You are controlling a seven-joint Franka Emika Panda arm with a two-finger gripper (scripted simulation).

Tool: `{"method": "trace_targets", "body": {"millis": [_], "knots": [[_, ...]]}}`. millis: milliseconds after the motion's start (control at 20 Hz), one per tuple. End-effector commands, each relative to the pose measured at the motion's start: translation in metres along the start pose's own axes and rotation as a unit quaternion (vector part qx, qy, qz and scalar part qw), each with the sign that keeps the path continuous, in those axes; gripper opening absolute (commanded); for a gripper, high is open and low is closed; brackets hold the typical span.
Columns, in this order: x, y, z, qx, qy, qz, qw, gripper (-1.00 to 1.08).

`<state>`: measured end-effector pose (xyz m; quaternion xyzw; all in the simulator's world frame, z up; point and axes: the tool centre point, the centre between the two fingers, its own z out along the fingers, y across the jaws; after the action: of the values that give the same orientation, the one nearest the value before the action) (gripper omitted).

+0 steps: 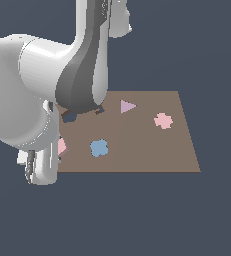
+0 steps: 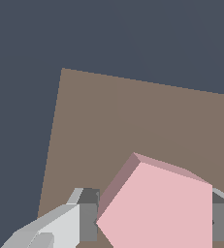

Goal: Insert a designated object into the corresponding slot on a board.

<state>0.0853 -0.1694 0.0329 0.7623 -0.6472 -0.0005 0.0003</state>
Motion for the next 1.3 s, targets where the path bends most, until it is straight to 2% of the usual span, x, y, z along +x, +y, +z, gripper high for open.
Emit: {"method": "trace_targets", "body": {"millis": [0, 400, 700, 950, 1100, 1250], "knots": [[-0.002, 0.0, 0.0, 0.0, 0.0, -0.014, 0.9999, -1.0], [-0.013, 0.005, -0.001, 0.0, 0.0, -0.092, 0.9957, -1.0], [-0.025, 0.013, -0.002, 0.0, 0.0, -0.182, 0.9834, -1.0], [-0.036, 0.024, -0.003, 0.001, 0.0, -0.274, 0.9616, -1.0], [-0.042, 0.032, -0.003, 0.001, 0.0, -0.333, 0.9429, -1.0], [-0.046, 0.04, -0.004, 0.001, 0.0, -0.39, 0.9207, -1.0]]}}
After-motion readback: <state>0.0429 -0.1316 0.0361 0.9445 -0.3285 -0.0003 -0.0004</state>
